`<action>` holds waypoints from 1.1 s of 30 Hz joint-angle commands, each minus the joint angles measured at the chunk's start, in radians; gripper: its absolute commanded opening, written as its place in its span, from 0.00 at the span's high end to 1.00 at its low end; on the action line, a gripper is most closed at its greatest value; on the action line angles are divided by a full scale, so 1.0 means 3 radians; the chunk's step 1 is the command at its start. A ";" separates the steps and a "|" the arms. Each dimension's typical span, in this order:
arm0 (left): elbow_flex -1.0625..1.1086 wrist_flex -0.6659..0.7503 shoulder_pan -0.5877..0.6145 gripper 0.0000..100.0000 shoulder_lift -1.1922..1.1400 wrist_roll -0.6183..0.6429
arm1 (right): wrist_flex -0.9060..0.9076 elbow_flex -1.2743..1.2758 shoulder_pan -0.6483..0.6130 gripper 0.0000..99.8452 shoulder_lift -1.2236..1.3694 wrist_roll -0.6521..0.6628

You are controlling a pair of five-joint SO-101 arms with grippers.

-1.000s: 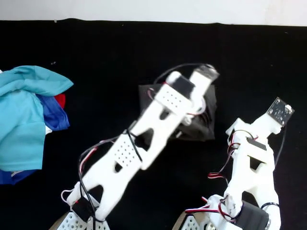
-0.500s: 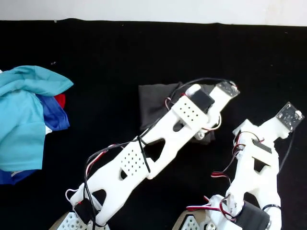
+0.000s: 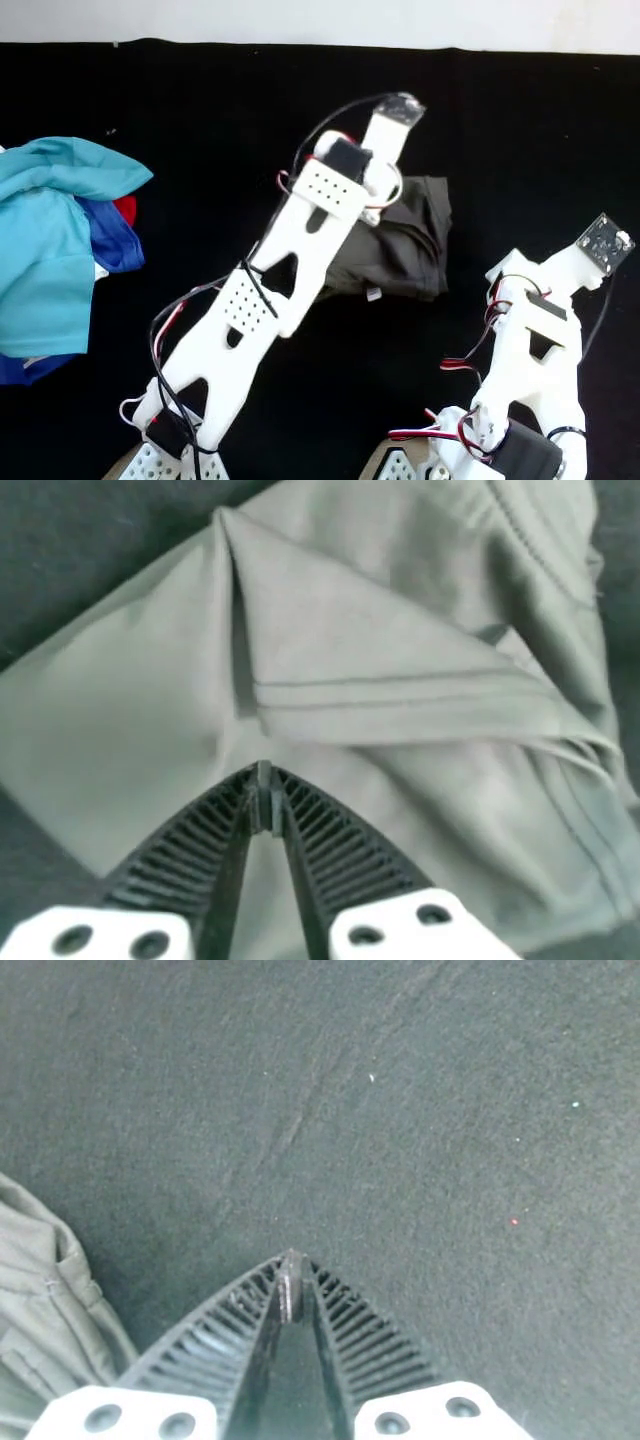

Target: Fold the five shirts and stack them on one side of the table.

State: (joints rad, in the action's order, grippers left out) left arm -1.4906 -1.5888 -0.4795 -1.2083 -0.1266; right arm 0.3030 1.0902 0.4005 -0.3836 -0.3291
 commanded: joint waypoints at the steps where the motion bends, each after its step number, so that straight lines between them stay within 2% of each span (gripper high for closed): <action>1: -0.0028 0.0174 -0.0038 0.99 -0.0059 0.0010 | -0.0054 -0.0141 0.0023 0.99 0.0008 -0.0036; 4: -0.0028 0.0404 -0.0110 0.99 -0.0151 0.0010 | -0.0054 -0.0141 0.0023 0.99 0.0008 -0.0036; 11: -0.0028 0.1355 -0.0284 0.99 -0.0304 0.0000 | -0.0054 -0.0115 -0.0105 0.99 0.0008 -0.0031; 15: -0.0125 0.1708 -0.0401 0.99 -0.0299 0.0000 | -0.0054 -0.0110 -0.0115 0.99 0.0008 -0.0031; 19: -0.0611 0.1729 -0.0366 0.99 -0.0289 0.0000 | -0.0054 -0.0110 -0.0115 0.99 0.0008 -0.0031; 23: -0.0550 0.1601 -0.0263 0.99 0.0033 0.0000 | -0.0054 -0.0110 -0.0115 0.99 0.0008 -0.0031; 29: -0.0488 0.1263 -0.0182 0.99 0.0043 0.0000 | -0.0054 -0.0110 -0.0115 0.99 0.0008 -0.0031; 33: -0.0238 0.1453 -0.0258 0.99 -0.0115 0.0000 | -0.0054 -0.0110 -0.0115 0.99 0.0008 -0.0031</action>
State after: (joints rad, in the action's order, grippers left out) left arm -1.5796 -1.1960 -0.5378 -1.2681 -0.1266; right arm 0.3030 1.0902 0.3759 -0.3836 -0.3291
